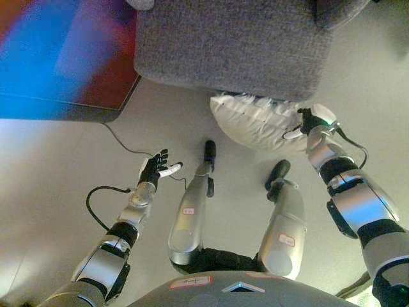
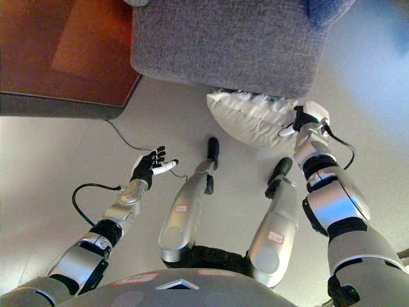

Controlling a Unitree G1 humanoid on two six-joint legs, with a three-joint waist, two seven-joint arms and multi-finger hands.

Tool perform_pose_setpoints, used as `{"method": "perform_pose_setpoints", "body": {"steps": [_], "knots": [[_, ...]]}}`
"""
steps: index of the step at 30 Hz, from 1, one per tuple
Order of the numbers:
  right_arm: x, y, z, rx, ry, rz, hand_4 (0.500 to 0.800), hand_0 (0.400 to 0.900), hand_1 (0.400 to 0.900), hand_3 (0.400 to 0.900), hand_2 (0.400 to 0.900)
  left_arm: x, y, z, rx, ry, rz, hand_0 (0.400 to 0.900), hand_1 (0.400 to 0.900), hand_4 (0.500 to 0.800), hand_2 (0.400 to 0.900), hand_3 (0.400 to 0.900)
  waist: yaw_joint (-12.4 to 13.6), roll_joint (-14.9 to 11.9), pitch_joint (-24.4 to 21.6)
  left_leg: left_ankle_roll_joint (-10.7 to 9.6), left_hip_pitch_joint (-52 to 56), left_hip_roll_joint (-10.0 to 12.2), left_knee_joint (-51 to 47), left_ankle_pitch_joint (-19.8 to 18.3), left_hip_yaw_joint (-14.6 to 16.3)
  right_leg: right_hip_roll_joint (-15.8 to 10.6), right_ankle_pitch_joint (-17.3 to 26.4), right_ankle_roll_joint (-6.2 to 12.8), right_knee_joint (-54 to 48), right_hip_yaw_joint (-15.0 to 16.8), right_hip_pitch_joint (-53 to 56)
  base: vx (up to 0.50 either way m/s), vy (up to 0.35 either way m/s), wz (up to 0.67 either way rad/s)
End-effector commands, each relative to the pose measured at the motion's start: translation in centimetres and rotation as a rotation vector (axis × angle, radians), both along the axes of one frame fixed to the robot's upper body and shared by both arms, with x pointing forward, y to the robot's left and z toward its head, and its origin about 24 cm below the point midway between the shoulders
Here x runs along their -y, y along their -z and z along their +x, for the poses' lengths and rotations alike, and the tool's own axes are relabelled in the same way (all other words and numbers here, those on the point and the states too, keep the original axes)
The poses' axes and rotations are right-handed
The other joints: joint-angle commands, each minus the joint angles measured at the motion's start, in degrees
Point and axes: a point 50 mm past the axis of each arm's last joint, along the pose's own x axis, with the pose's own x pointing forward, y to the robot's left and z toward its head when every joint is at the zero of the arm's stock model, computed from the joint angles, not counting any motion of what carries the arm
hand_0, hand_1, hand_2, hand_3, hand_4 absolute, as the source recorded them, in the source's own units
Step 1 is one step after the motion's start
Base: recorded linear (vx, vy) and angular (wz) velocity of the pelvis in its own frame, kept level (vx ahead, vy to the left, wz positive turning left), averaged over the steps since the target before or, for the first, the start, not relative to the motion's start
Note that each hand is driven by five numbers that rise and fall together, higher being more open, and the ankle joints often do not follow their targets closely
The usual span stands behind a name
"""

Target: Pick up the pillow and put it on the sofa.

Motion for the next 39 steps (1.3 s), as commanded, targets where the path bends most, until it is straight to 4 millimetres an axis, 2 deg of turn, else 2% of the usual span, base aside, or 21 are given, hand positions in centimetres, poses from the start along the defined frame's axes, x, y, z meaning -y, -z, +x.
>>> {"method": "perform_pose_setpoints", "body": {"steps": [1,5,14,24,25,26,27,29,39], "knots": [[0.8,-4.5,1.6,0.116,0.009,-0.011,0.8,0.9,0.9,0.9,0.9,-4.1,-1.8,-0.4,0.107,-0.153,0.043,0.9,0.9,0.8,0.9,0.9,1.32,0.93,1.52,-0.79,-4.77,2.09,8.43,-5.12,-4.98,-5.25,3.24,6.19,-2.81,5.01,-0.15,-0.03,0.031,0.09],[0.6,-5.9,2.2,0.138,-0.014,0.015,0.8,0.9,0.9,0.9,0.9,-5.5,-1.9,-1.1,0.11,-0.235,0.028,0.9,0.9,0.8,0.9,0.9,2.23,1.47,1.52,-0.36,-8.83,2.1,11.47,-5.91,-5.42,-5.13,1.74,5.57,1.16,5.91,-4.35,-0.02,0.03,0.06],[-0.2,-9.4,3.4,0.183,-0.08,0.08,0.8,0.9,0.9,0.9,0.9,-8.2,-1.3,-3.2,0.101,-0.371,0.044,0.9,0.9,0.8,0.9,0.9,3.84,3.19,1.52,1.04,-18.3,0.77,17.22,-7.07,-7.18,-3.13,-0.62,3.85,8.95,9.61,-15.06,-0.02,0.068,-0.01],[-1.6,-11.8,4.3,0.212,-0.148,0.236,0.8,0.9,0.9,0.9,0.9,-8.7,-1.2,-4.3,0.144,-0.391,-0.015,0.9,0.9,0.8,0.9,0.9,4.86,4.78,1.52,1.89,-25.55,-0.61,23.37,-8.73,-8.23,-2.01,-2.72,2.38,16.07,12.17,-22.83,-0.03,0.067,-0.03],[-1.6,-11.5,4.2,0.192,-0.162,0.249,0.8,0.9,0.9,0.9,0.9,-8.7,-0.9,-4.7,0.134,-0.387,-0.018,0.9,0.9,0.8,0.9,0.9,4.81,4.92,1.52,1.73,-24.9,-0.67,24.6,-10.6,-8.01,-2.18,-4.57,2.69,17.39,12.57,-22.25,0.02,0.047,0.0],[-1.9,-11.8,4.3,0.189,-0.187,0.275,0.738,0.796,0.796,0.796,0.796,-8.8,-0.9,-4.8,0.136,-0.382,-0.023,0.9,0.9,0.8,0.9,0.9,4.96,5.15,1.52,1.71,-25.41,-0.78,25.07,-10.66,-7.99,-2.22,-4.76,2.56,17.97,12.62,-22.81,0.03,0.03,0.02],[-1.8,-11.9,4.3,0.187,-0.187,0.285,0.5,0.4,0.4,0.4,0.4,-8.9,-0.9,-4.9,0.136,-0.379,-0.026,0.9,0.9,0.8,0.9,0.9,5.08,5.23,1.52,1.7,-25.49,-0.9,25.28,-10.73,-8.03,-2.22,-4.9,2.49,18.26,12.67,-22.94,-0.04,0.045,-0.01],[-1.8,-12.0,4.3,0.208,-0.185,0.332,0.5,0.4,0.4,0.4,0.4,-9.0,-0.8,-5.2,0.133,-0.38,-0.029,0.9,0.9,0.8,0.9,0.9,5.17,5.32,1.52,1.72,-25.62,-0.94,25.69,-10.84,-7.98,-2.16,-5.09,2.4,18.77,12.82,-23.11,-0.03,0.041,-0.05],[-1.2,-12.6,4.1,0.28,-0.226,0.288,0.5,0.4,0.4,0.4,0.4,-9.5,-0.3,-6.4,0.12,-0.375,-0.038,0.9,0.9,0.8,0.9,0.9,5.09,4.87,1.52,1.47,-22.43,-0.18,25.02,-11.07,-7.07,-2.9,-4.24,2.75,16.99,11.39,-19.64,-0.02,0.031,-0.07]]}}
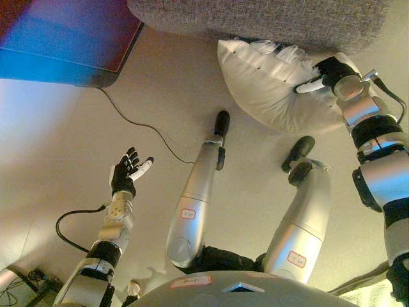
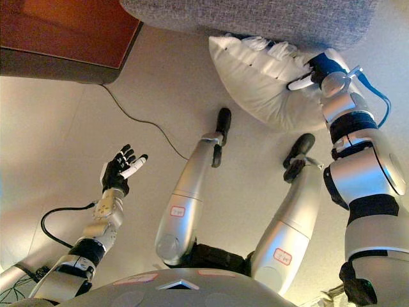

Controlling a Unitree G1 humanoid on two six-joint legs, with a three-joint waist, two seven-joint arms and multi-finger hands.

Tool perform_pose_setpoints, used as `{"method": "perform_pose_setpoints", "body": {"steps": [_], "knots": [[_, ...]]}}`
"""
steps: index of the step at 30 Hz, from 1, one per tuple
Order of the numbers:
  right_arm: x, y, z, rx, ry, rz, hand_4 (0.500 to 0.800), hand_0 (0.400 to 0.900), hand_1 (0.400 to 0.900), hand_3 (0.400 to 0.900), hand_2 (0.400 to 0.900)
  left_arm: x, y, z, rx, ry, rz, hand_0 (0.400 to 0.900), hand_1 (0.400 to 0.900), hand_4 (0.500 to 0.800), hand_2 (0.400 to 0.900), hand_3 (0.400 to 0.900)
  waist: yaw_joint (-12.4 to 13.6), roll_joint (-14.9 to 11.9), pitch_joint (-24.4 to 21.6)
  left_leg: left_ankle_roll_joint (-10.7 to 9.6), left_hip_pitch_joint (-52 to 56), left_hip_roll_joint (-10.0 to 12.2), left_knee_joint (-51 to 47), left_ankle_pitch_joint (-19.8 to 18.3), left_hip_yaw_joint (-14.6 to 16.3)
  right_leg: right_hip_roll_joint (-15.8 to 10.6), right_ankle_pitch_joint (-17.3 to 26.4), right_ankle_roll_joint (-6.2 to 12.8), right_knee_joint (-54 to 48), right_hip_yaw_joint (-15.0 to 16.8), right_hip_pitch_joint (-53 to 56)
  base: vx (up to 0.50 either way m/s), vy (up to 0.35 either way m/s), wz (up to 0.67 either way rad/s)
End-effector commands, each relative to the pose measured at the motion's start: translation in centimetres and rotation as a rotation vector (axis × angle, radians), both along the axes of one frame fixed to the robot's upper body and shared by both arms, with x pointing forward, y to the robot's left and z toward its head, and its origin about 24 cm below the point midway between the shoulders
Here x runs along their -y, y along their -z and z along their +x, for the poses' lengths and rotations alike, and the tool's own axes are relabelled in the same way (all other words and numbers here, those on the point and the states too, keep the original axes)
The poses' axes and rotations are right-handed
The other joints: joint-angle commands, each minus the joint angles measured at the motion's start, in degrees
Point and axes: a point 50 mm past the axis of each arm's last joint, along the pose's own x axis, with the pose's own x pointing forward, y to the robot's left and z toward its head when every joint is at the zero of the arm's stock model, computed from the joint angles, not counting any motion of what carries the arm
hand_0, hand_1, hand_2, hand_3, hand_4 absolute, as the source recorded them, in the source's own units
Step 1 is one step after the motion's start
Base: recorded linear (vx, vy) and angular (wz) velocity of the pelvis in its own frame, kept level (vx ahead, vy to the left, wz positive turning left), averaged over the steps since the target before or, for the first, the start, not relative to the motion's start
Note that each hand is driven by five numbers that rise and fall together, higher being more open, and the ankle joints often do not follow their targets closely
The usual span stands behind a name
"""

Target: Pick up the pillow and put it on the sofa.

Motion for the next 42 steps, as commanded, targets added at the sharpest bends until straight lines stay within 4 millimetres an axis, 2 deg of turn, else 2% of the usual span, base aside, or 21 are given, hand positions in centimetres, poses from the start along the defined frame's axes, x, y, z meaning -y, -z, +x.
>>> {"method": "perform_pose_setpoints", "body": {"steps": [1,8,9,13,15,19,25,26,30,37,39,40,42], "knots": [[-1.4,-3.2,0.8,0.143,-0.129,0.067,0.5,0.4,0.4,0.4,0.4,-3.8,-0.6,-2.1,0.03,-0.104,0.056,0.9,0.9,0.8,0.9,0.9,1.11,4.43,1.25,1.45,4.33,3.02,-1.27,-3.28,-1.9,-2.65,-3.2,2.46,0.76,3.72,4.24,0.0,0.03,-0.07],[-2.4,-1.2,0.5,0.111,-0.208,0.072,0.5,0.4,0.4,0.4,0.4,-3.7,-0.3,-2.2,-0.006,-0.082,0.07,0.9,0.9,0.8,0.9,0.9,0.99,2.2,1.25,0.43,13.23,3.63,-7.52,-1.92,-1.13,-3.27,-1.37,3.27,-6.69,-0.07,14.15,0.03,0.002,-0.05],[-2.7,-0.8,0.4,0.103,-0.235,0.08,0.5,0.4,0.4,0.4,0.4,-3.8,-0.4,-2.0,-0.012,-0.078,0.082,0.9,0.9,0.8,0.9,0.9,1.05,1.41,1.25,0.33,15.17,3.74,-10.3,0.24,-1.16,-3.39,0.89,3.15,-10.14,-1.58,16.71,0.0,0.0,0.0],[-3.9,0.8,-0.1,0.054,-0.332,0.106,0.5,0.4,0.4,0.4,0.4,-4.3,0.2,-2.5,-0.068,-0.071,0.116,0.9,0.9,0.8,0.9,0.9,1.05,-1.21,1.25,-0.17,23.35,3.98,-15.14,1.23,-0.78,-4.3,2.66,4.26,-16.54,-5.03,25.95,0.06,-0.068,0.0],[-4.8,1.8,-0.6,0.016,-0.393,0.12,0.5,0.4,0.4,0.4,0.4,-4.7,0.6,-3.1,-0.113,-0.065,0.136,0.9,0.9,0.8,0.9,0.9,1.25,-3.22,-0.18,-0.3,27.52,4.49,-17.97,1.7,-0.34,-4.51,3.75,4.84,-20.66,-7.37,31.12,0.11,-0.083,0.02],[-6.3,3.8,-2.3,-0.098,-0.527,0.172,0.5,0.4,0.4,0.4,0.4,-5.7,1.9,-5.2,-0.25,-0.071,0.19,0.9,0.9,0.8,0.9,0.9,0.81,-7.2,-5.71,-1.03,37.14,6.39,-24.57,2.86,1.29,-2.19,6.01,5.54,-30.88,-11.49,43.26,0.22,-0.092,0.03],[-7.4,4.4,-4.5,-0.181,-0.685,0.216,0.5,0.4,0.4,0.4,0.4,-6.8,3.6,-8.5,-0.416,-0.113,0.246,0.9,0.9,0.8,0.9,0.9,0.05,-11.87,-12.94,-1.4,48.85,7.63,-32.23,3.69,1.34,1.95,7.22,5.73,-40.32,-13.02,56.73,0.28,-0.094,0.04],[-7.6,4.3,-5.0,-0.198,-0.717,0.241,0.5,0.4,0.4,0.4,0.4,-7.0,4.2,-9.7,-0.469,-0.118,0.258,0.9,0.9,0.8,0.9,0.9,-0.11,-12.92,-15.27,-1.4,51.5,7.85,-33.95,3.74,1.22,2.86,7.15,5.59,-41.74,-12.98,59.3,0.3,-0.038,0.04],[-7.9,3.2,-5.6,-0.194,-0.796,0.29,0.5,0.4,0.4,0.4,0.4,-7.2,5.2,-11.7,-0.554,-0.126,0.262,0.9,0.9,0.8,0.9,0.9,-0.19,-14.43,-18.86,-1.38,55.81,8.18,-37.05,3.85,1.34,3.88,7.38,5.57,-44.14,-13.17,63.46,0.23,-0.008,0.05],[-8.9,-2.2,-5.0,-0.044,-0.92,0.327,0.5,0.4,0.4,0.4,0.4,-6.7,6.2,-13.0,-0.616,-0.109,0.252,0.9,0.9,0.8,0.9,0.9,0.53,-15.81,-22.56,-1.74,59.79,8.17,-39.63,3.57,1.26,3.97,7.77,6.09,-47.16,-14.96,68.58,0.11,0.017,0.08],[-8.4,-4.4,-4.4,0.005,-0.909,0.314,0.5,0.4,0.4,0.4,0.4,-6.4,6.5,-13.5,-0.637,-0.101,0.248,0.9,0.9,0.8,0.9,0.9,0.94,-16.11,-23.36,-2.02,60.03,8.1,-38.25,2.79,1.63,3.43,7.97,6.23,-47.94,-15.51,69.93,0.13,0.107,0.18],[-8.2,-4.8,-4.3,0.015,-0.904,0.314,0.5,0.4,0.4,0.4,0.4,-6.4,6.6,-13.6,-0.642,-0.101,0.245,0.9,0.9,0.8,0.9,0.9,0.93,-16.1,-23.39,-1.97,60.02,7.99,-37.55,2.39,1.79,3.23,8.0,6.24,-47.86,-15.51,70.1,0.12,0.151,0.27],[-7.1,-5.8,-4.0,0.048,-0.846,0.319,0.5,0.4,0.4,0.4,0.4,-6.1,6.8,-13.8,-0.662,-0.077,0.247,0.9,0.9,0.8,0.9,0.9,0.8,-16.18,-23.24,-2.23,58.92,8.14,-33.87,1.49,4.22,2.0,8.29,6.83,-47.32,-16.66,71.27,0.12,0.168,0.48]]}}
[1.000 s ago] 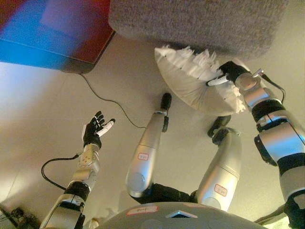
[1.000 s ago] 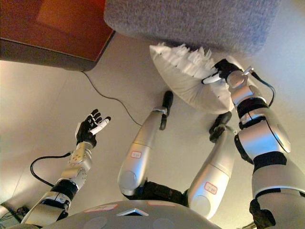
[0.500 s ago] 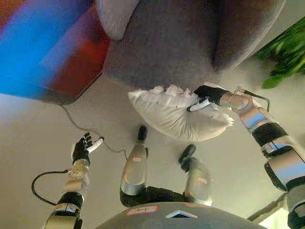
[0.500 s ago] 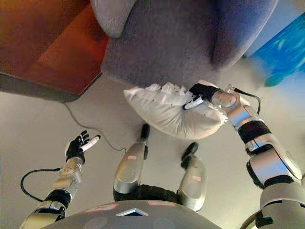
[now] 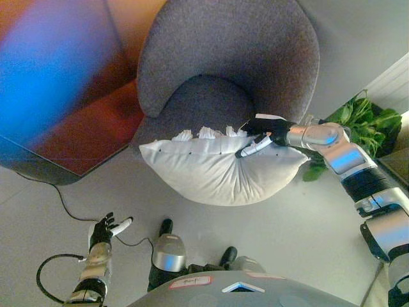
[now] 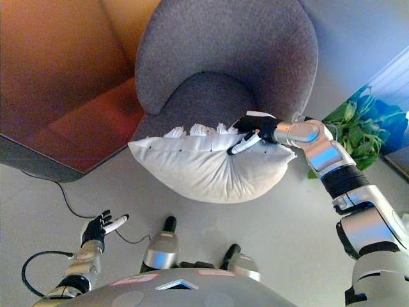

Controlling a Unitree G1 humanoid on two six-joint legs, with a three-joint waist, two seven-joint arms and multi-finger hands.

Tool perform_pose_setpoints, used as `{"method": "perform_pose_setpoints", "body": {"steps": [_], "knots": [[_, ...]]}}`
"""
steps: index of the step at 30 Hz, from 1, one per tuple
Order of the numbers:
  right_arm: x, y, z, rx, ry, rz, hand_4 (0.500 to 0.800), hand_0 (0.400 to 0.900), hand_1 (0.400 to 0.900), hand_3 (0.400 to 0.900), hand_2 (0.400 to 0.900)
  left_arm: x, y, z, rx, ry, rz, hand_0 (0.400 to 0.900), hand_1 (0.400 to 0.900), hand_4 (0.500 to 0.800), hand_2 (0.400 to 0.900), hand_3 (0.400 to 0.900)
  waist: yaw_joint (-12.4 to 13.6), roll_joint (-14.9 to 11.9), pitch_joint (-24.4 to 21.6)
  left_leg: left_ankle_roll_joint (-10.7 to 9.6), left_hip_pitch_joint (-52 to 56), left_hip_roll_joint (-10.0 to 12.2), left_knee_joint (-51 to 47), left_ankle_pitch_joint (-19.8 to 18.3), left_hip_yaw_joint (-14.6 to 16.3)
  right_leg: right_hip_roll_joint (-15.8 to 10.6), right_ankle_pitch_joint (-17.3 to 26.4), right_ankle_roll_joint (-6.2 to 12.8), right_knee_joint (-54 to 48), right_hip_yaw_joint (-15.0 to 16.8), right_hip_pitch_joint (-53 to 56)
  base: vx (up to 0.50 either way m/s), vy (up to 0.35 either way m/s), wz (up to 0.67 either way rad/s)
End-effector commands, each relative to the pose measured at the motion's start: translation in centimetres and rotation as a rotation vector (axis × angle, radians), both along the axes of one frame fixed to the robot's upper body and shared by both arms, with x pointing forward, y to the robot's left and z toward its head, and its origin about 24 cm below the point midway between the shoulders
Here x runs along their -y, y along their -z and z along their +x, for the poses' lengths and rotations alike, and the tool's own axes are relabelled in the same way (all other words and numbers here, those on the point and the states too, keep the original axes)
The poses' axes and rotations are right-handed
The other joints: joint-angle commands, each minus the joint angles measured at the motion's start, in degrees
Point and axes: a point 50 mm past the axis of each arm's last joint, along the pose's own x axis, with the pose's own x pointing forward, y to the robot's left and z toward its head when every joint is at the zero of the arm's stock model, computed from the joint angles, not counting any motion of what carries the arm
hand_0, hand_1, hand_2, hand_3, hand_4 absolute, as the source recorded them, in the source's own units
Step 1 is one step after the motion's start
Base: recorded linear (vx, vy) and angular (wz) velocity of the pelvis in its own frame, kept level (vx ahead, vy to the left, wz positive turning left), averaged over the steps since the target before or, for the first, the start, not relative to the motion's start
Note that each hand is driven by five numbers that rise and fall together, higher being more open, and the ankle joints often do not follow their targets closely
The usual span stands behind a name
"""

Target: Pick up the pillow and put it on the sofa.

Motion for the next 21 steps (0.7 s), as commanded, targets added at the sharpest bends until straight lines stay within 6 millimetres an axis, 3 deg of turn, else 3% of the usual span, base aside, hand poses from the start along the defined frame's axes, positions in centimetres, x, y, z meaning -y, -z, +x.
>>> {"method": "perform_pose_setpoints", "body": {"steps": [1,4,5,7,8,11,14,17,21], "knots": [[1.0,-11.7,2.3,0.367,0.028,0.203,0.5,0.4,0.4,0.4,0.4,-1.0,0.1,-1.3,-0.083,0.087,0.058,0.9,0.9,0.8,0.9,0.9,1.35,-0.01,-5.06,-0.3,-1.95,2.52,7.31,-1.18,2.75,-6.75,0.69,3.19,4.47,-1.29,1.74,0.13,0.163,0.51],[2.6,-12.1,3.1,0.377,0.121,0.229,0.5,0.4,0.4,0.4,0.4,-1.1,0.3,-1.8,-0.126,0.114,0.063,0.9,0.9,0.8,0.9,0.9,2.16,-0.38,-4.92,1.76,-1.69,-0.32,8.33,-3.59,0.46,-9.72,3.46,4.0,7.18,-1.11,1.89,0.15,0.183,0.09],[3.4,-12.3,3.5,0.378,0.159,0.236,0.5,0.4,0.4,0.4,0.4,-1.3,0.2,-1.8,-0.127,0.118,0.068,0.9,0.9,0.8,0.9,0.9,2.41,-0.33,-4.5,2.94,-1.14,-1.63,8.62,-4.27,0.31,-11.66,6.4,4.48,12.28,-0.19,0.29,0.16,0.169,-0.01],[4.4,-12.0,3.9,0.364,0.208,0.246,0.5,0.4,0.4,0.4,0.4,-1.5,0.0,-1.4,-0.125,0.14,0.081,0.9,0.9,0.8,0.9,0.9,2.55,0.41,-4.09,4.18,-0.06,-2.48,8.61,-5.02,0.09,-12.58,7.98,4.08,18.88,0.99,-2.48,0.2,0.127,0.04],[4.5,-11.8,4.1,0.359,0.229,0.242,0.5,0.4,0.4,0.4,0.4,-1.6,0.0,-1.5,-0.125,0.142,0.087,0.9,0.9,0.8,0.9,0.9,2.26,0.66,-4.09,4.39,0.46,-2.57,8.09,-4.88,0.09,-11.79,8.08,3.92,19.42,1.67,-3.71,0.25,0.011,0.1],[4.9,-11.5,4.9,0.329,0.301,0.241,0.5,0.4,0.4,0.4,0.4,-1.7,-0.1,-1.6,-0.117,0.123,0.093,0.9,0.9,0.8,0.9,0.9,0.82,1.01,-4.02,3.96,1.56,-1.75,7.15,-4.78,-0.55,-5.87,3.88,2.61,11.34,5.41,-5.69,0.26,-0.116,0.29],[6.8,-11.0,4.9,0.306,0.368,0.223,0.5,0.4,0.4,0.4,0.4,-2.0,-0.2,-1.3,-0.108,0.115,0.1,0.9,0.9,0.8,0.9,0.9,0.04,0.52,-3.44,3.68,1.62,-1.02,7.64,-5.82,-2.3,-3.63,3.83,2.82,7.19,8.66,-7.81,0.28,-0.238,0.41],[7.8,-11.0,4.6,0.295,0.404,0.24,0.5,0.4,0.4,0.4,0.4,-2.0,-0.1,-2.2,-0.112,0.097,0.104,0.9,0.9,0.8,0.9,0.9,0.96,0.03,-2.93,1.96,0.45,0.64,7.46,-4.47,-2.52,-1.48,1.81,0.97,6.18,7.3,-6.23,0.24,-0.282,0.11],[9.2,-12.5,4.5,0.317,0.457,0.251,0.5,0.4,0.4,0.4,0.4,-1.9,-0.1,-2.3,-0.113,0.117,0.095,0.9,0.9,0.8,0.9,0.9,2.19,0.78,-1.92,0.69,-2.68,2.14,6.97,-2.38,-3.83,-0.35,0.23,-0.16,6.3,6.19,-6.93,0.07,-0.229,0.16]]}}
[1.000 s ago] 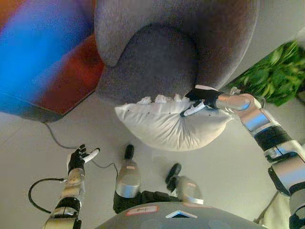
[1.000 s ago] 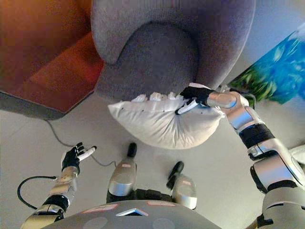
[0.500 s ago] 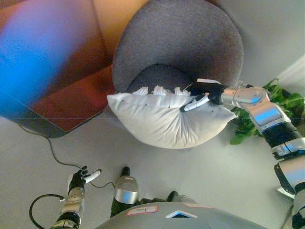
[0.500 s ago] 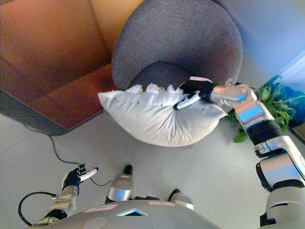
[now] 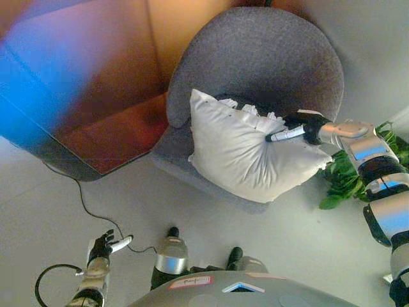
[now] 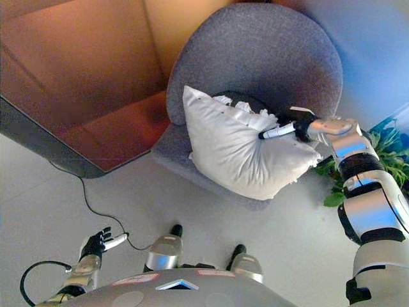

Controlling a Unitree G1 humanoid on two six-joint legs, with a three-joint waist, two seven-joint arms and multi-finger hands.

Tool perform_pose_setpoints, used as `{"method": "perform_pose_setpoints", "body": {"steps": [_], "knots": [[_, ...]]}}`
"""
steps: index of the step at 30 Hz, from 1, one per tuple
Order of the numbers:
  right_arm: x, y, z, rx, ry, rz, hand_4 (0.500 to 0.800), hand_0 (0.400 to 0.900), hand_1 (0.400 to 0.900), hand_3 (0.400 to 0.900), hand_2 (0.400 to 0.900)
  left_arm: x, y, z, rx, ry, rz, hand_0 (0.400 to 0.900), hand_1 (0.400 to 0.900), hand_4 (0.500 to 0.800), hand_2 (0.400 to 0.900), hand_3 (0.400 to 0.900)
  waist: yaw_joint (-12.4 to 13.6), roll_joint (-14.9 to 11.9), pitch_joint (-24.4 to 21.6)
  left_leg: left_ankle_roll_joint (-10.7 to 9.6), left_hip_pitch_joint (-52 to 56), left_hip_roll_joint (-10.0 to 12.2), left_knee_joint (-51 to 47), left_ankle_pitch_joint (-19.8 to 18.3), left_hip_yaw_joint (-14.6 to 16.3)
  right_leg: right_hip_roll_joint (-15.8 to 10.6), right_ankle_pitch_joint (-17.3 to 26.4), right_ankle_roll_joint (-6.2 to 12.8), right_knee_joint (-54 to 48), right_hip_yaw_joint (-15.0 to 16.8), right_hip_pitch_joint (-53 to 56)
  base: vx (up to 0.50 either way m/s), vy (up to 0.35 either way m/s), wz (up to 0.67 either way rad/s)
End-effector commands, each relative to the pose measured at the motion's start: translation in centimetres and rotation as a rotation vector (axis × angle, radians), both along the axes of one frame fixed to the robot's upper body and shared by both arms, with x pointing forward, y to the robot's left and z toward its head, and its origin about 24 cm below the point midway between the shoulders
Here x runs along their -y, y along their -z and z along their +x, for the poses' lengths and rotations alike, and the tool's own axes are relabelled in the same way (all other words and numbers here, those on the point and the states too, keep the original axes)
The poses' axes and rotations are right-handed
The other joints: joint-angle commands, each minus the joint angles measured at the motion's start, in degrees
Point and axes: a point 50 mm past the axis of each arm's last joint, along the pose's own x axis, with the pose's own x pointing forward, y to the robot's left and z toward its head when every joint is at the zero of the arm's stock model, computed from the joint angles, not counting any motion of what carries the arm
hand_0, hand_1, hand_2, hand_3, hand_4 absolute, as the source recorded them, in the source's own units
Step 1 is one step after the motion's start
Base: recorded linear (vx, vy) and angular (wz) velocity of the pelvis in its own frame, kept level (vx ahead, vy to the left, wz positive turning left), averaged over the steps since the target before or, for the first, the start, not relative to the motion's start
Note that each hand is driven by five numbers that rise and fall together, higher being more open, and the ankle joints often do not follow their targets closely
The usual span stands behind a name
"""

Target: Pick up the pillow and put it on the sofa.

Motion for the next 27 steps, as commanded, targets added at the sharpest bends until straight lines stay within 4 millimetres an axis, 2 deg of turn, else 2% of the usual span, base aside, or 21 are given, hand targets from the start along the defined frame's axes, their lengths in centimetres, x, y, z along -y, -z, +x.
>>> {"method": "perform_pose_setpoints", "body": {"steps": [1,7,10,11,12,14,17,27], "knots": [[1.4,-14.2,2.7,0.446,0.053,0.059,0.5,0.4,0.4,0.4,0.4,-1.7,-1.2,1.1,0.038,0.07,0.065,0.9,0.9,0.8,0.9,0.9,3.28,-0.68,-1.1,0.37,-1.12,1.39,1.86,0.29,-0.3,-3.3,-2.24,1.61,5.04,-0.88,-2.27,-0.01,-0.205,0.19],[4.6,-16.1,1.7,0.469,0.177,0.019,0.5,0.4,0.4,0.4,0.4,-1.4,-1.4,1.5,0.079,0.1,0.049,0.9,0.9,0.8,0.9,0.9,3.55,3.36,0.99,-0.89,-2.71,3.06,-1.73,3.16,-1.84,-2.76,-5.0,0.24,8.57,-2.97,-5.62,-0.03,-0.142,0.22],[6.1,-17.7,1.3,0.533,0.279,-0.084,0.5,0.4,0.4,0.4,0.4,-1.3,-1.7,2.5,0.122,0.104,0.034,0.9,0.9,0.8,0.9,0.9,3.58,5.19,2.11,-1.26,-3.96,3.44,-3.08,4.38,-2.22,-2.67,-6.07,-0.4,10.51,-3.43,-8.1,-0.13,-0.09,0.16],[7.6,-18.4,0.8,0.573,0.43,-0.168,0.549,0.482,0.482,0.482,0.482,-1.1,-1.7,2.6,0.134,0.103,0.028,0.9,0.9,0.8,0.9,0.9,3.52,6.07,2.82,-1.43,-4.12,3.82,-3.22,4.69,-2.27,-2.45,-7.0,-0.97,12.24,-3.28,-9.14,-0.09,-0.089,0.11],[8.3,-18.3,0.5,0.561,0.469,-0.211,0.8,0.9,0.9,0.9,0.9,-1.1,-1.7,2.6,0.136,0.101,0.027,0.9,0.9,0.8,0.9,0.9,3.45,6.33,2.97,-1.46,-4.39,3.87,-2.97,4.69,-2.36,-2.48,-7.35,-1.14,13.06,-3.19,-9.68,-0.08,-0.072,0.09],[9.3,-19.7,-0.2,0.591,0.549,-0.263,0.8,0.9,0.9,0.9,0.9,-0.7,-1.6,2.7,0.151,0.097,0.015,0.9,0.9,0.8,0.9,0.9,3.39,7.43,3.61,-1.46,-5.63,4.05,-2.54,5.76,-3.31,-2.36,-8.07,-1.75,15.17,-2.57,-11.79,-0.11,-0.048,0.08],[10.2,-20.7,-0.8,0.602,0.611,-0.343,0.8,0.9,0.9,0.9,0.9,-0.6,-1.4,2.5,0.144,0.089,0.01,0.9,0.9,0.8,0.9,0.9,2.98,7.92,3.86,-1.45,-6.15,4.34,-2.21,6.38,-3.43,-2.24,-8.57,-2.3,16.33,-2.32,-12.75,-0.05,-0.022,0.02],[13.4,-21.3,-3.5,0.532,0.717,-0.449,0.8,0.9,0.9,0.9,0.9,-0.9,-1.0,0.7,0.055,0.091,0.006,0.9,0.9,0.8,0.9,0.9,0.98,6.45,0.56,-1.61,-3.08,4.76,-1.79,7.5,-2.56,-1.3,-8.75,-2.49,13.36,-1.11,-8.47,0.08,0.017,-0.12]]}}
